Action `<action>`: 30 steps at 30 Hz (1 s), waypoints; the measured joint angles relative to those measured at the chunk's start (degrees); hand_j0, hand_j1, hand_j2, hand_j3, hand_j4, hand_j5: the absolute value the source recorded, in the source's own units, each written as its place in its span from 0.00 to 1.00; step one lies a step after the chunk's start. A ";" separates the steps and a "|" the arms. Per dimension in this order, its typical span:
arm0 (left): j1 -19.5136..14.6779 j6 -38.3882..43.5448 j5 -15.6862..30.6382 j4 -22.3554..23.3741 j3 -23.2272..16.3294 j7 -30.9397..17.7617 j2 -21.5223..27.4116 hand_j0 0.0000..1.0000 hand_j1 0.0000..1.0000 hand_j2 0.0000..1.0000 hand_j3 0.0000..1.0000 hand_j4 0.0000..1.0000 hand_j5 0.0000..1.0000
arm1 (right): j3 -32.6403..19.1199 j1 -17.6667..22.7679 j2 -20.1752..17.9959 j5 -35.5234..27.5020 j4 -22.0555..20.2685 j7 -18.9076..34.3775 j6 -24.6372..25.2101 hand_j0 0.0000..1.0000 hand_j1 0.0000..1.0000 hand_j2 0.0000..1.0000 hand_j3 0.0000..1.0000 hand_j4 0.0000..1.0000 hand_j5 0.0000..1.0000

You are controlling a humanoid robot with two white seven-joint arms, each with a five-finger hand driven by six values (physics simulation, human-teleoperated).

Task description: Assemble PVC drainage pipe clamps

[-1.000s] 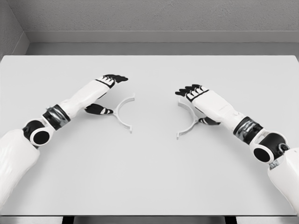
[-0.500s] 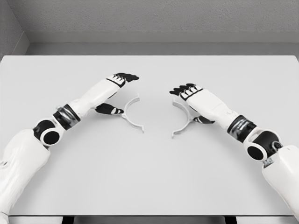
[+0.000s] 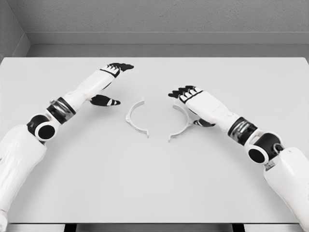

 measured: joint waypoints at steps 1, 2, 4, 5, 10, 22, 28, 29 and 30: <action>0.00 0.00 -0.04 0.64 -0.04 0.00 -0.24 1.00 1.00 1.00 1.00 1.00 1.00 | 0.13 0.00 0.14 0.00 0.04 0.00 0.09 1.00 1.00 1.00 1.00 1.00 1.00; 0.00 0.00 -0.06 1.10 -0.07 0.00 -0.42 1.00 1.00 1.00 1.00 1.00 1.00 | 0.24 0.00 0.25 0.00 0.07 0.00 0.17 1.00 1.00 1.00 1.00 1.00 1.00; -0.09 0.00 -0.11 1.70 -0.15 -0.01 -0.69 1.00 1.00 1.00 1.00 1.00 1.00 | 0.65 -0.35 0.43 0.02 0.10 0.00 0.34 1.00 1.00 1.00 1.00 1.00 1.00; -0.09 0.00 -0.17 1.88 -0.20 -0.01 -0.81 1.00 1.00 1.00 1.00 1.00 1.00 | 0.93 -0.44 0.58 0.01 0.13 0.00 0.49 1.00 1.00 1.00 1.00 1.00 1.00; -0.09 0.00 -0.48 2.35 -0.46 -0.01 -1.49 1.00 1.00 1.00 1.00 1.00 1.00 | 1.80 -0.88 1.35 0.00 0.26 0.05 1.06 1.00 1.00 1.00 1.00 1.00 1.00; 0.00 0.00 -0.50 2.36 -0.57 0.00 -1.39 1.00 1.00 1.00 1.00 1.00 1.00 | 4.11 -2.37 2.65 -0.01 0.55 0.10 2.09 1.00 1.00 1.00 1.00 1.00 1.00; 0.00 0.00 -0.63 2.41 -0.71 -0.01 -1.58 1.00 1.00 1.00 1.00 1.00 1.00 | 4.89 -3.08 3.37 0.00 0.67 0.09 2.69 1.00 1.00 1.00 1.00 1.00 1.00; 0.00 0.00 -0.63 2.42 -0.73 -0.01 -1.60 1.00 1.00 1.00 1.00 1.00 1.00 | 5.04 -3.25 3.49 -0.01 0.69 0.09 2.76 1.00 1.00 1.00 1.00 1.00 1.00; 0.00 0.00 -0.63 2.42 -0.74 -0.01 -1.61 1.00 1.00 1.00 1.00 1.00 1.00 | 5.18 -3.34 3.59 -0.01 0.71 0.09 2.88 1.00 1.00 1.00 1.00 1.00 1.00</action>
